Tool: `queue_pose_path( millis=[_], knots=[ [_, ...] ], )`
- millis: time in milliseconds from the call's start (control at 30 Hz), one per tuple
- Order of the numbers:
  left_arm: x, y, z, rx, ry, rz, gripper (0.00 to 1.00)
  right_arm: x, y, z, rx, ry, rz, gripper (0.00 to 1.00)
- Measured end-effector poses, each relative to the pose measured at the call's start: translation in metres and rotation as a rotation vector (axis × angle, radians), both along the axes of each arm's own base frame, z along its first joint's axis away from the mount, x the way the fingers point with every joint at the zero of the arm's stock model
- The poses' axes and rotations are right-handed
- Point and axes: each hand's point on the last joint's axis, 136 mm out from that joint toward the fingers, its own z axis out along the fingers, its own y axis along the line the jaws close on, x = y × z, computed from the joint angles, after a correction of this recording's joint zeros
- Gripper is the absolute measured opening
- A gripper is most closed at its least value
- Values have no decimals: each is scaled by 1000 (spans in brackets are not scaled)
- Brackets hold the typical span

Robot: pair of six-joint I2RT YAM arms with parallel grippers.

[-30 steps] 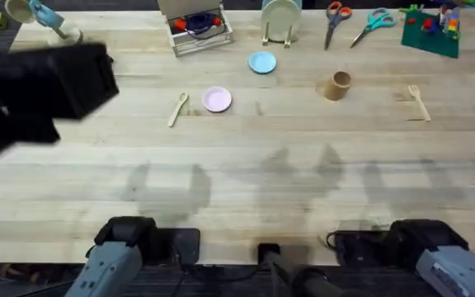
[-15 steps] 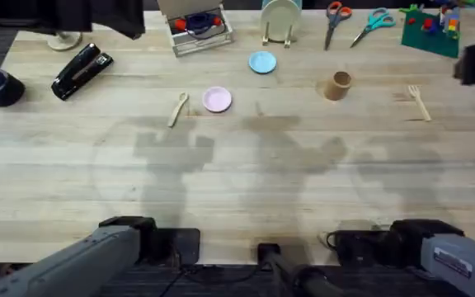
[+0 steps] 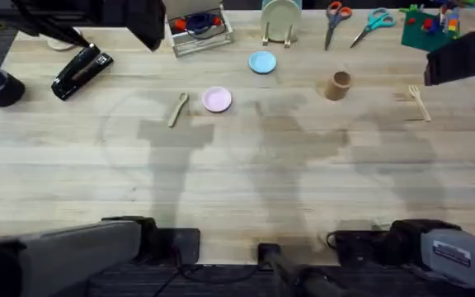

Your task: Pick up a utensil and set it on the pink plate, then put the other utensil in the container.

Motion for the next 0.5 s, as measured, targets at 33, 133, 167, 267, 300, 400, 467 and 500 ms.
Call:
queue_pose_path(
  millis=[33, 133, 167, 267, 300, 400, 467, 500],
  knots=[
    [1, 0, -3, 4, 12, -9, 993, 0, 0, 0, 0, 0, 0, 995],
    [7, 0, -9, 26, 29, -65, 994, 0, 0, 0, 0, 0, 0, 995],
    [10, 0, -10, 33, 28, -83, 994, 0, 0, 0, 0, 0, 0, 995],
    [21, 0, -15, 51, 11, -125, 995, 0, 0, 0, 0, 0, 0, 995],
    [25, 0, -18, 57, 6, -136, 995, 0, 0, 0, 0, 0, 0, 995],
    [35, 0, -38, 67, 14, -164, 995, 0, 0, 0, 0, 0, 0, 995],
    [41, 1, -58, 75, 27, -177, 995, 0, 0, 0, 0, 0, 0, 995],
    [43, 1, -68, 77, 34, -181, 995, 0, 0, 0, 0, 0, 0, 995]
  ],
)
